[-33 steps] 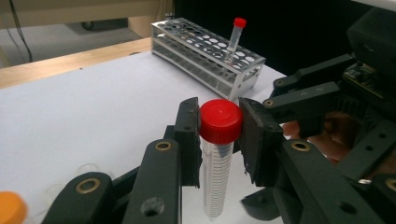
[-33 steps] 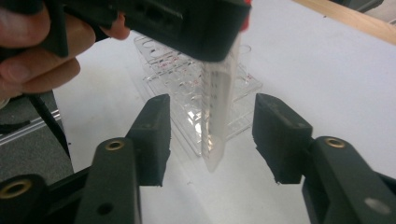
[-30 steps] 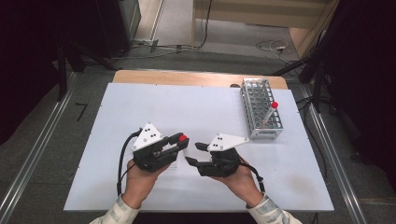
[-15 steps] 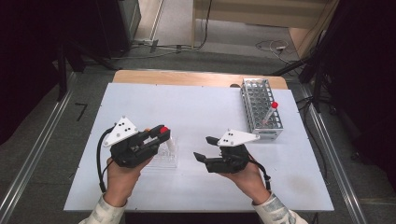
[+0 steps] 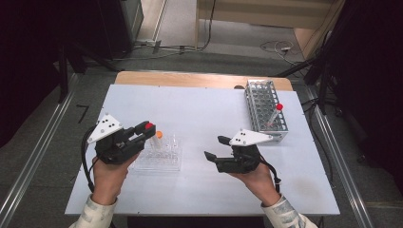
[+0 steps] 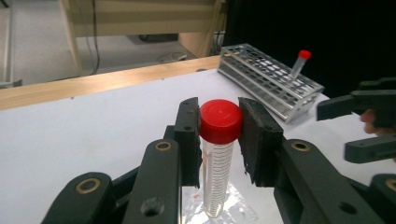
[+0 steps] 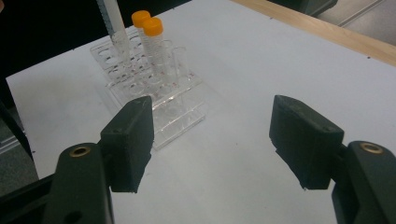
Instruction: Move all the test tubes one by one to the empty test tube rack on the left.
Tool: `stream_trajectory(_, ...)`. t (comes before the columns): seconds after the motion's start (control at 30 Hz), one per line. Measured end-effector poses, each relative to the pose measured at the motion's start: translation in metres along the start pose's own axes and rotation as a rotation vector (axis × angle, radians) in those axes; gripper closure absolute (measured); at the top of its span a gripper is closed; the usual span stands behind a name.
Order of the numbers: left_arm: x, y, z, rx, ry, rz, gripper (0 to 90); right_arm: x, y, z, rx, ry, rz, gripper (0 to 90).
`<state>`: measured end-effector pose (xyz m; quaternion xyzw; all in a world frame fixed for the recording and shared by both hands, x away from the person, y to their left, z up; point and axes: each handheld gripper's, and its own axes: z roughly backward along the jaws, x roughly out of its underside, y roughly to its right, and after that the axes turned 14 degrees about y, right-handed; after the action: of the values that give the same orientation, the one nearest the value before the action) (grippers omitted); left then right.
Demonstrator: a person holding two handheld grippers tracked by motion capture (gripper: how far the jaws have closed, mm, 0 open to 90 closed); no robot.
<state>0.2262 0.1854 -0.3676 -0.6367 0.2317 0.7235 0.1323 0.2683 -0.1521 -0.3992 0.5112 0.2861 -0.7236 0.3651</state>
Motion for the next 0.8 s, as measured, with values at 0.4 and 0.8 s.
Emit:
stream_trajectory(0.4,0.001,-0.019,0.005,-0.106,0.009,-0.027,70.4,0.001,0.001,-0.001,0.006,-0.007,-0.004,27.9)
stream_trajectory(0.8,0.004,-0.027,0.000,-0.169,0.016,-0.052,70.4,0.001,0.001,-0.002,0.013,-0.016,-0.011,23.7)
